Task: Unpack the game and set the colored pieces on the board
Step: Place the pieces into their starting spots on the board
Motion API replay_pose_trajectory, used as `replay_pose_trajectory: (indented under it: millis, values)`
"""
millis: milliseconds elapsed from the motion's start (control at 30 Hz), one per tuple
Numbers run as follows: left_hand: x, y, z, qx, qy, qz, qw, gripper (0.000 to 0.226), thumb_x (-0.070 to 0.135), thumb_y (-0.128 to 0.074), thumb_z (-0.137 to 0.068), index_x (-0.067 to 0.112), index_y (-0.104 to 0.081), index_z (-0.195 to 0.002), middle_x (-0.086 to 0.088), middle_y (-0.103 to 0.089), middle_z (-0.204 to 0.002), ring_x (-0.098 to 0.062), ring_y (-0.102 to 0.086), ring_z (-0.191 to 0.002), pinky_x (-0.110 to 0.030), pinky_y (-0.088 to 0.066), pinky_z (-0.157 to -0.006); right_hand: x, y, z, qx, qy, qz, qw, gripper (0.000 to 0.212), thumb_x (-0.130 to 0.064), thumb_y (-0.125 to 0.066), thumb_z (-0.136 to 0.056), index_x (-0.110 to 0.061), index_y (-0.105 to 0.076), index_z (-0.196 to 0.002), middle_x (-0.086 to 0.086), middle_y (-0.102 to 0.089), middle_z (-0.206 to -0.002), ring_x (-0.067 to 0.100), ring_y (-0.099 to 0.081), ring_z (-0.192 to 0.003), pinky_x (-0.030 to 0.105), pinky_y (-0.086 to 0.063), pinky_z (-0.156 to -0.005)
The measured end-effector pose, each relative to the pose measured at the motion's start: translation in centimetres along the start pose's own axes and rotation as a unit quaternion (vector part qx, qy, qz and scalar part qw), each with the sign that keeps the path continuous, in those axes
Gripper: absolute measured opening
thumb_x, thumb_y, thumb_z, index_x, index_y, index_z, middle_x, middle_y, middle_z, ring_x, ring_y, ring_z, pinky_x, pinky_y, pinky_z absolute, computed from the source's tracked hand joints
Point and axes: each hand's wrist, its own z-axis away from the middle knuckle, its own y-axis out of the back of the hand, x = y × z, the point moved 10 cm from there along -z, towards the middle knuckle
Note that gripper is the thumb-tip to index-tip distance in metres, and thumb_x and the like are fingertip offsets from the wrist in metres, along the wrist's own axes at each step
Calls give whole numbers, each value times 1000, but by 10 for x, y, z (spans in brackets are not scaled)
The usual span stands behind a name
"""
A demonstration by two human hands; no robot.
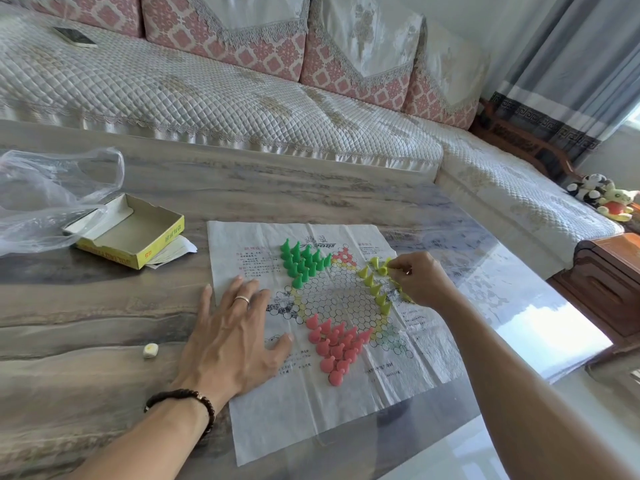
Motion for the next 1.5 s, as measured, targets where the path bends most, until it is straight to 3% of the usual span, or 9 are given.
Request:
replay_pose_trajectory:
  millis: [167, 433, 633, 733, 933, 1033, 1133, 1333, 1500]
  values:
    - [0, 2, 1, 4, 0, 4, 1000, 83, 70, -24, -76, 22, -33, -144, 0, -26, -157, -17, -8, -148, -51, -3, -119, -19, -1, -14, -9, 21, 39, 999, 11, -5, -63, -84, -11, -72, -87, -6, -64, -75, 3, -57, -67, 11, -40, -57]
    - [1, 2, 1, -4, 0, 4, 1000, 78, 68, -30, -82, 23, -27, -146, 1, -19, -159, -16, -2, -148, -50, 0, -119, -26, -27, -23, -52, 49, 128, 989, 22, 1, -57, -84, -14, -72, -90, 0, -71, -85, 13, -66, -72, 35, -60, -70]
    - [2, 3, 2, -7, 1, 4, 1000, 77, 67, -30, -82, 24, -26, -146, 2, -18, -159, -16, -1, -148, -50, 0, -119, -26, -30, -23, -68, 52, 149, 985, 23, 0, -58, -83, -19, -71, -90, -1, -69, -86, 13, -65, -73, 36, -59, -71]
    - [3, 4, 2, -8, 1, 3, 1000, 76, 67, -31, -83, 24, -25, -146, 2, -18, -159, -15, -1, -148, -50, 0, -119, -27, -25, -22, -74, 51, 145, 985, 28, 0, -57, -83, -18, -68, -101, -2, -68, -87, 13, -65, -76, 37, -59, -75]
    - [3, 5, 2, -6, 2, 8, 1000, 74, 66, -32, -83, 25, -27, -145, 2, -18, -159, -15, -1, -148, -50, -1, -119, -26, 2, -29, -24, 40, 119, 992, 30, 1, -48, -87, -12, -69, -104, 4, -68, -98, 18, -62, -86, 39, -55, -80]
    - [2, 5, 2, -2, 2, 10, 1000, 74, 66, -32, -83, 25, -28, -145, 1, -20, -158, -16, -2, -148, -50, -2, -119, -17, 3, -39, -10, 18, 106, 994, 25, -5, -54, -89, -10, -70, -108, 4, -68, -98, 18, -61, -88, 39, -54, -84]
    - [2, 5, 3, -6, 2, 12, 1000, 75, 66, -31, -83, 24, -26, -146, 1, -17, -159, -15, 1, -148, -50, 0, -119, -11, -1, -47, -12, -2, 102, 995, 18, -16, -63, -88, -13, -72, -103, 1, -68, -87, 18, -61, -82, 41, -55, -82]
    - [2, 5, 2, -10, 3, 13, 1000, 75, 65, -31, -84, 25, -23, -147, 1, -14, -160, -15, 4, -148, -50, 1, -119, -10, -22, -55, -38, -14, 123, 992, 8, -19, -72, -81, -19, -74, -89, 1, -73, -91, 16, -66, -81, 38, -58, -78]
    - [3, 4, 2, -11, 1, 12, 1000, 75, 65, -31, -84, 25, -23, -146, 1, -13, -160, -15, 4, -148, -50, 2, -119, -9, -5, -51, 30, -31, 57, 997, 19, -11, -56, -86, -19, -73, -87, 3, -72, -92, 22, -66, -84, 42, -57, -79]
